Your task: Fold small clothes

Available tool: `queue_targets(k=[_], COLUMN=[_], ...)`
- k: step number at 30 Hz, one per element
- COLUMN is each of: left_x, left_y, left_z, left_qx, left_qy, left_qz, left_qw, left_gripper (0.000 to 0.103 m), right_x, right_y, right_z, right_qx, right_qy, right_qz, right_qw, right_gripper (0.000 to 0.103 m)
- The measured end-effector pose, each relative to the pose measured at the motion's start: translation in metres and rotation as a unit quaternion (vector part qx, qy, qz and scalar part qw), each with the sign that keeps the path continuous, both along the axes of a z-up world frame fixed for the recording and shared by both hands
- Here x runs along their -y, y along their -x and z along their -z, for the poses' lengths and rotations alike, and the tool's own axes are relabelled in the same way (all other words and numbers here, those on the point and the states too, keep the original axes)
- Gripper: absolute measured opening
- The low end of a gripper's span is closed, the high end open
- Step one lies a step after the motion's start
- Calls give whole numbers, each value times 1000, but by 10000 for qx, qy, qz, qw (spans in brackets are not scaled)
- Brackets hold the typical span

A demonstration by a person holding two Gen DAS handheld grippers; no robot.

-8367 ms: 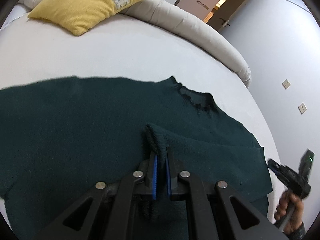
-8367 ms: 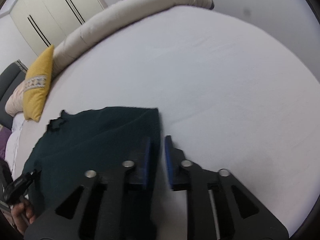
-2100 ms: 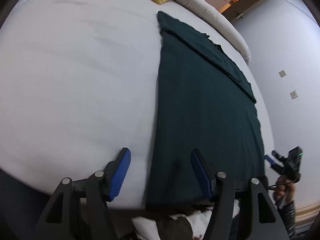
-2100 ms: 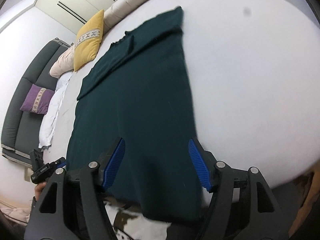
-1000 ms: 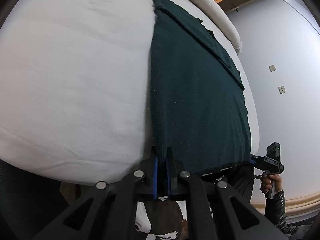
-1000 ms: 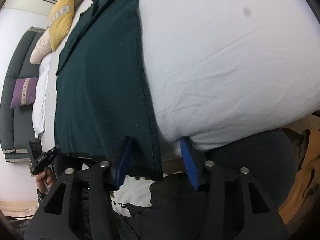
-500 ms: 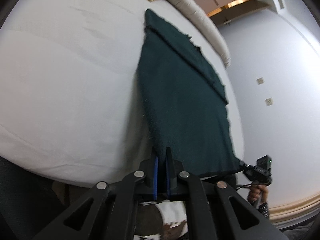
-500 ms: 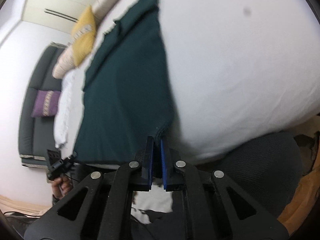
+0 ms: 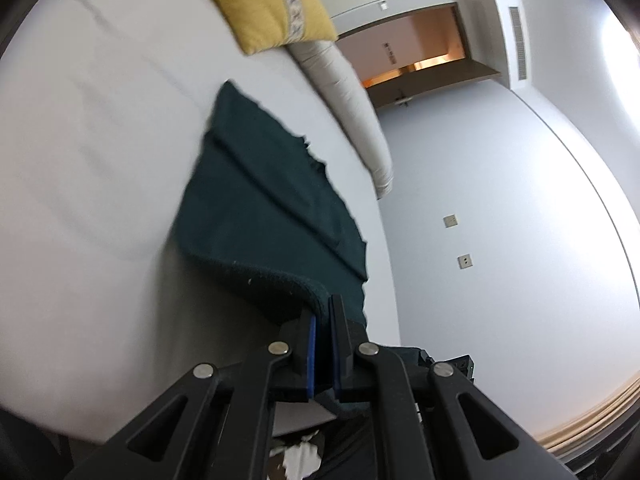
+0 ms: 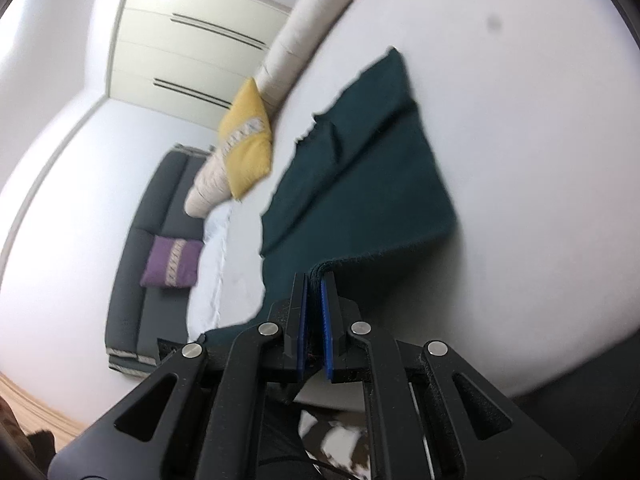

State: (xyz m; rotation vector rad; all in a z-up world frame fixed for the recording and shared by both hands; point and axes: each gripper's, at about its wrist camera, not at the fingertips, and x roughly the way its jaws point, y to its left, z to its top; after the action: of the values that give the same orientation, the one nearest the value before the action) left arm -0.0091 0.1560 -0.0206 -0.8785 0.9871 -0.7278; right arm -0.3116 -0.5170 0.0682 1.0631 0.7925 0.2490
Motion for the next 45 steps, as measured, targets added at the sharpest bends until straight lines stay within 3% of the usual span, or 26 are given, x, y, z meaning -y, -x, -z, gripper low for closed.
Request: queue_targets(k=[12, 19, 33, 42, 44, 45], left_x=[16, 28, 70, 87, 90, 91], left_y=[-90, -156, -277, -334, -340, -342], left_z=[-22, -10, 32, 80, 88, 92], left_qx=[190, 96, -114, -497, -553, -587], left_qy=[312, 228, -264, -557, -658, -691], left_qz=[-241, -464, -683, -763, -755, -727], left_qw=[9990, 9986, 9973, 9943, 9934, 9932], left_gripper=[6, 6, 6, 7, 8, 17], right_x=[26, 48, 89, 107, 110, 111], right_y=[-102, -174, -310, -384, -396, -401], right_z=[-26, -21, 31, 80, 91, 95], right_qx=[342, 298, -136, -605, -684, -704], right_qy=[-110, 8, 184, 299, 311, 334], right_qz=[449, 688, 1072, 1183, 1192, 1196], right_qw=[9983, 9972, 9940, 9907, 9900, 9898], right_gripper=[5, 5, 5, 5, 6, 9])
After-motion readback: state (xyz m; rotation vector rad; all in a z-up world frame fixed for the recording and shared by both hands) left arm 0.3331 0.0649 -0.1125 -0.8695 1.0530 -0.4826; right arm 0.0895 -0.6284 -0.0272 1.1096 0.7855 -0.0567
